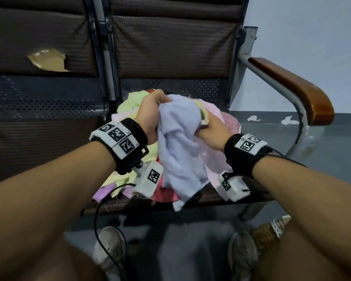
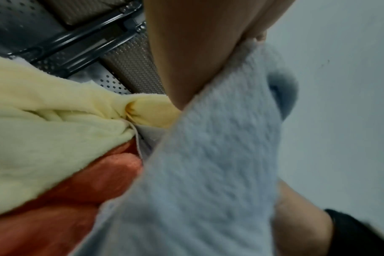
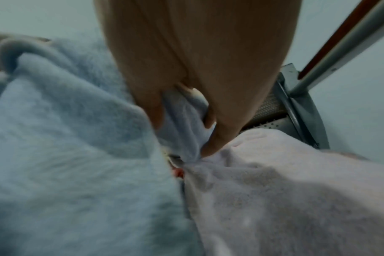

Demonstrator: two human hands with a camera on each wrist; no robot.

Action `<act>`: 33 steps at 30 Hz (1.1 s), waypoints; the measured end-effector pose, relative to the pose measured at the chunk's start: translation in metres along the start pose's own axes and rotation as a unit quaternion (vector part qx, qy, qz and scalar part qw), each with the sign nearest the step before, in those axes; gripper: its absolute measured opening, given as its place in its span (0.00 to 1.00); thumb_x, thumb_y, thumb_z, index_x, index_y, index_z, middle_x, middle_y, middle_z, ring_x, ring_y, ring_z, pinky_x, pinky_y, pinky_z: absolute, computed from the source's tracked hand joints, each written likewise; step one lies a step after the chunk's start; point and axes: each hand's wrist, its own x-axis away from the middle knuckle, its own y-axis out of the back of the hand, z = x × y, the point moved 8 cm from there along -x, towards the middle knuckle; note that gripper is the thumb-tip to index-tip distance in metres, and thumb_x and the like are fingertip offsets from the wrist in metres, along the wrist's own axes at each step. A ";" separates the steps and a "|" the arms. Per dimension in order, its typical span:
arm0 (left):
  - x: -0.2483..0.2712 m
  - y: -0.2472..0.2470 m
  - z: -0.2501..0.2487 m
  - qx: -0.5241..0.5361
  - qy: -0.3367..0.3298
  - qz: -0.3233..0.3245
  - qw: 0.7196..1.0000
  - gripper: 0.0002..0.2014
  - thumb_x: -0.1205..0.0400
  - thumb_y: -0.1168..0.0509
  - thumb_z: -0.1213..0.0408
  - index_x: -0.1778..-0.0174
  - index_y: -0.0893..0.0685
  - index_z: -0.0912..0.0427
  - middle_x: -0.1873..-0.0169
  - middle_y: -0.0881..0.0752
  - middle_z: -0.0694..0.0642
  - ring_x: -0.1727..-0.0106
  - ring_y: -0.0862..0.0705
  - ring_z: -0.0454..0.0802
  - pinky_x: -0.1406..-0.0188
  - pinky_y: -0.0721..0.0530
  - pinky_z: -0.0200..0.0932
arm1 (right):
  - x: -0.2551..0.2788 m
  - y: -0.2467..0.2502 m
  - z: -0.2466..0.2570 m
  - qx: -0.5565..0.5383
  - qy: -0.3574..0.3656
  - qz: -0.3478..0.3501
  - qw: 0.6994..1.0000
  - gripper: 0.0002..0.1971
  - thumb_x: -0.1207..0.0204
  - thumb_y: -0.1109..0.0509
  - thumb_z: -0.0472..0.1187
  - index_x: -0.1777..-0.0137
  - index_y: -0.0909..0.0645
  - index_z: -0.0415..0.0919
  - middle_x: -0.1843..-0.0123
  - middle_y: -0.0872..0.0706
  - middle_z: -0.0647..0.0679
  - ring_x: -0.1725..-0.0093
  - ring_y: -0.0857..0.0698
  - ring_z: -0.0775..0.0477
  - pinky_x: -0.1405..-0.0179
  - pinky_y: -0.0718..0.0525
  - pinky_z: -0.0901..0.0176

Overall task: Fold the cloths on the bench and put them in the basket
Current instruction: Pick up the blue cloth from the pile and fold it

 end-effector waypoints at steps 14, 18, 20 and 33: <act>-0.028 0.017 0.007 -0.377 -0.182 -0.103 0.902 0.33 0.30 0.21 0.47 0.35 0.32 0.48 0.41 0.20 0.49 0.42 0.18 0.46 0.46 0.17 0.42 | -0.008 0.061 0.021 -0.001 0.074 -0.202 0.977 0.05 0.13 0.37 0.43 0.49 0.23 0.45 0.62 0.19 0.56 0.64 0.21 0.58 0.61 0.21 0.61; -0.031 0.004 0.029 -0.539 -0.178 -0.064 0.821 0.21 0.24 0.24 0.52 0.44 0.28 0.53 0.58 0.19 0.45 0.53 0.16 0.53 0.62 0.28 0.43 | -0.012 0.056 0.011 0.019 0.052 -0.194 0.979 0.11 0.19 0.29 0.49 0.42 0.24 0.49 0.52 0.15 0.57 0.56 0.16 0.56 0.52 0.17 0.59; -0.032 0.012 0.014 -0.538 -0.209 -0.131 0.806 0.12 0.18 0.31 0.50 0.48 0.24 0.53 0.65 0.20 0.46 0.62 0.19 0.51 0.67 0.32 0.43 | -0.011 0.067 -0.001 0.056 0.011 -0.239 0.969 0.20 0.26 0.25 0.59 0.42 0.28 0.53 0.62 0.19 0.57 0.65 0.20 0.56 0.61 0.22 0.61; -0.029 0.030 -0.027 -0.492 -0.273 -0.210 0.800 0.18 0.10 0.46 0.59 0.55 0.17 0.68 0.59 0.13 0.63 0.56 0.18 0.59 0.51 0.19 0.54 | -0.014 0.076 -0.024 0.146 -0.044 -0.096 0.984 0.13 0.20 0.31 0.52 0.65 0.21 0.49 0.68 0.18 0.55 0.70 0.21 0.63 0.68 0.24 0.61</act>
